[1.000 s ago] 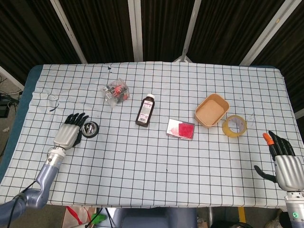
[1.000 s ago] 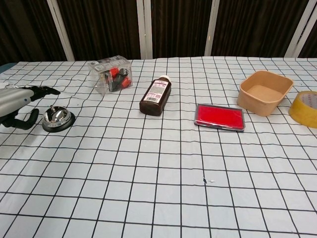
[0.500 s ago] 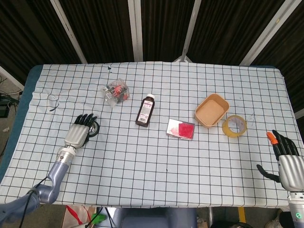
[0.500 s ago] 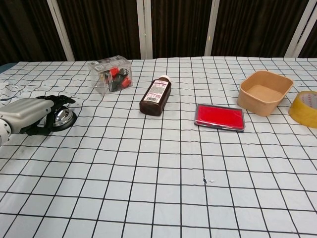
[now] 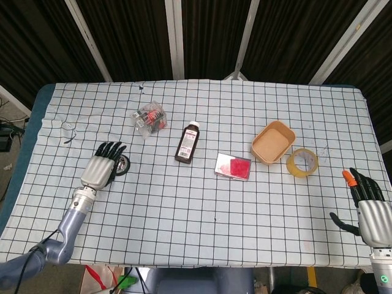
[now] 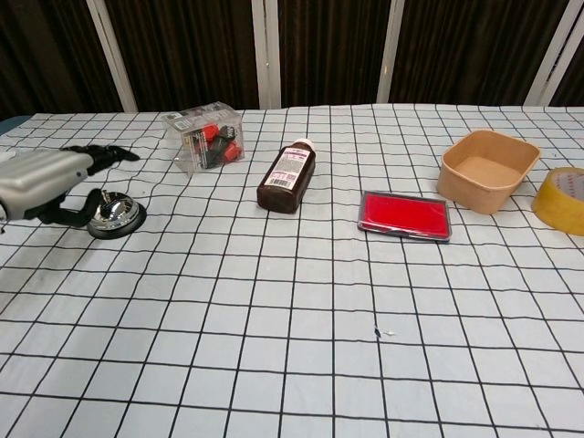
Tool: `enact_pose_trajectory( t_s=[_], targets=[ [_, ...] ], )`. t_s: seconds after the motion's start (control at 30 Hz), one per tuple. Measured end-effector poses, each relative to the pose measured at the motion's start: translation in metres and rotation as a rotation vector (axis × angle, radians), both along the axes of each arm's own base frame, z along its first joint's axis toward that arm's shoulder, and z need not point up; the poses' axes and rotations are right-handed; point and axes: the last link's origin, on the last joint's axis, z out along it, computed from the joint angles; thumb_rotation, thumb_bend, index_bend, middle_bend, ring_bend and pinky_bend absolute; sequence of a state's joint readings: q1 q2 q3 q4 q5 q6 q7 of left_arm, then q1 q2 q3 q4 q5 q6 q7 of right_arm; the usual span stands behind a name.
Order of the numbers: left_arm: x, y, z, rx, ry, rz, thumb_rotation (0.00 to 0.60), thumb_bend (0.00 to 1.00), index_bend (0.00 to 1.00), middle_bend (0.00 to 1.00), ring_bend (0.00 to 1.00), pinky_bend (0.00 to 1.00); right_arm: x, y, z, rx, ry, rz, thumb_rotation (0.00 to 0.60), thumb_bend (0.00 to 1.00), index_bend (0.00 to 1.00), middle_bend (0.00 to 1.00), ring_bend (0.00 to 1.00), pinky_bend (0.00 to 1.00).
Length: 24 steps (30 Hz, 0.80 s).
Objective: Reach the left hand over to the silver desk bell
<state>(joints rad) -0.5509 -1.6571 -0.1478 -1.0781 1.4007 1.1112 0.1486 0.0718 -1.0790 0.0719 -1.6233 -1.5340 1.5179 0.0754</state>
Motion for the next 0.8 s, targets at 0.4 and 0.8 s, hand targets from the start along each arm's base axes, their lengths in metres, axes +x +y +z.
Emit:
enact_pose_trajectory(
  t_s=[0.4, 0.8],
  targets=[
    [-0.018, -0.091, 0.105, 0.087, 0.008, 0.127, 0.600, 1.00, 0.00, 0.02, 0.00, 0.00, 0.002, 0.001, 0.001, -0.002, -0.008, 0.008, 0.600, 0.25, 0.03, 0.03, 0.09, 0.10],
    [-0.053, -0.153, 0.146, 0.203, -0.011, 0.187, 0.600, 1.00, 0.00, 0.02, 0.00, 0.00, 0.006, 0.000, -0.004, 0.011, -0.001, 0.020, 0.600, 0.25, 0.03, 0.03, 0.09, 0.10]
  ],
)
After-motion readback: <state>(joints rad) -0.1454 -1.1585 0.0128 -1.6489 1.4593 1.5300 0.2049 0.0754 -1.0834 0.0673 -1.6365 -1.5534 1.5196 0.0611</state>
